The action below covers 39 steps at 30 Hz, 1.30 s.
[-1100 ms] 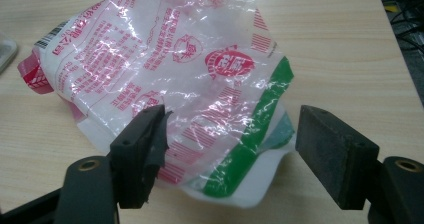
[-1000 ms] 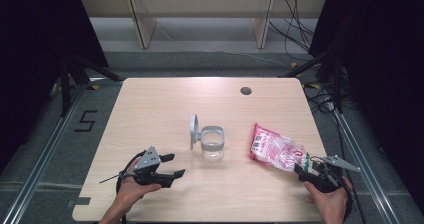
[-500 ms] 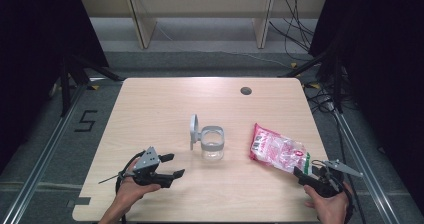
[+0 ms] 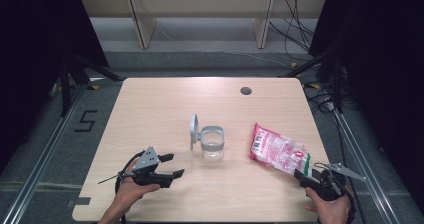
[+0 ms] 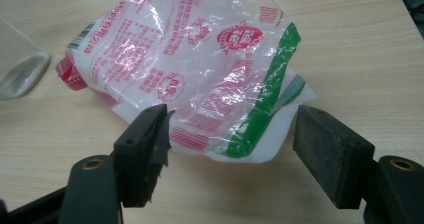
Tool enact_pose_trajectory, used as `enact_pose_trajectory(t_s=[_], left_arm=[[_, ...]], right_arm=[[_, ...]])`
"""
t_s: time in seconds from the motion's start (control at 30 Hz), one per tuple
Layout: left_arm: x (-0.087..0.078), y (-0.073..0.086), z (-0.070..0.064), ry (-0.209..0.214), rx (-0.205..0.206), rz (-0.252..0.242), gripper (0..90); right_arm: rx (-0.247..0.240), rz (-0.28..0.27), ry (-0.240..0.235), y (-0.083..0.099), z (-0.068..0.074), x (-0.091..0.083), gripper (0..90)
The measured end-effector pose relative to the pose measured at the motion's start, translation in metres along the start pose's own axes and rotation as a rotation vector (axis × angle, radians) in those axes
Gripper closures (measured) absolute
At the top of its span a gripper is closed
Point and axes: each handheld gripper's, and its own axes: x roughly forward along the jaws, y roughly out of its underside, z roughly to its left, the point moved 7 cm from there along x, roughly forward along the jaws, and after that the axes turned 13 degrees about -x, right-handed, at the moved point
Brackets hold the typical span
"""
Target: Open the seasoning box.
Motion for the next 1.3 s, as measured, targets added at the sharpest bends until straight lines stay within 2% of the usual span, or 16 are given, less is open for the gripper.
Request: enact_pose_trajectory(t_s=[0.1,0.3,0.53,0.57,0.63,0.7,0.73,0.77,0.83,0.87,0.97,1.0,1.07,1.1,1.13,1.3], left_arm=[[0.000,0.001,-0.001,0.000,-0.004,0.007,30.0],[0.000,0.000,-0.001,0.007,0.002,0.005,30.1],[0.002,0.001,-0.003,0.011,-0.005,0.005,30.0],[0.002,0.000,-0.003,0.012,-0.005,0.004,30.0],[0.002,0.001,-0.003,0.010,-0.005,0.005,30.0],[0.002,0.001,-0.002,0.009,0.009,0.012,30.0],[0.002,0.001,-0.003,0.013,0.003,0.008,30.0],[0.003,0.001,-0.003,0.008,-0.002,0.006,30.0],[0.003,0.001,-0.003,0.008,0.001,0.010,30.0],[0.003,0.001,-0.003,0.009,-0.001,0.010,30.0],[0.003,0.001,-0.004,0.010,0.001,0.010,30.0],[0.003,0.001,-0.004,0.009,-0.001,0.010,30.0],[0.003,0.001,-0.003,0.009,0.001,0.011,30.0],[0.003,0.001,-0.004,0.011,0.000,0.012,30.0],[0.003,0.002,-0.003,0.012,0.000,0.012,30.0],[0.003,0.002,-0.004,0.015,-0.004,0.010,30.0]], right_arm=[[0.031,0.023,0.007,0.001,0.004,-0.006,32.4],[-0.009,0.051,-0.019,0.007,0.007,-0.005,33.0],[0.029,0.041,-0.069,0.004,0.013,0.008,31.1],[-0.004,0.022,-0.068,0.003,0.009,0.012,30.9],[0.073,0.037,-0.088,0.000,0.011,0.015,29.4],[0.022,0.029,-0.064,-0.002,0.002,0.020,28.7],[0.095,0.050,-0.076,-0.003,0.007,0.019,28.3],[0.033,0.015,-0.083,-0.005,0.003,0.023,28.2],[0.047,-0.005,-0.082,-0.007,0.004,0.027,28.7],[0.111,0.009,-0.103,-0.007,0.009,0.027,29.0],[0.099,0.016,-0.099,-0.009,0.008,0.030,29.2],[0.141,0.018,-0.099,-0.013,0.009,0.032,29.2],[0.084,-0.010,-0.111,-0.015,0.005,0.036,29.1],[0.133,-0.006,-0.104,-0.016,0.009,0.038,28.7],[0.096,-0.006,-0.111,-0.016,0.010,0.041,29.3],[0.137,-0.006,-0.105,-0.019,0.017,0.049,30.7]])
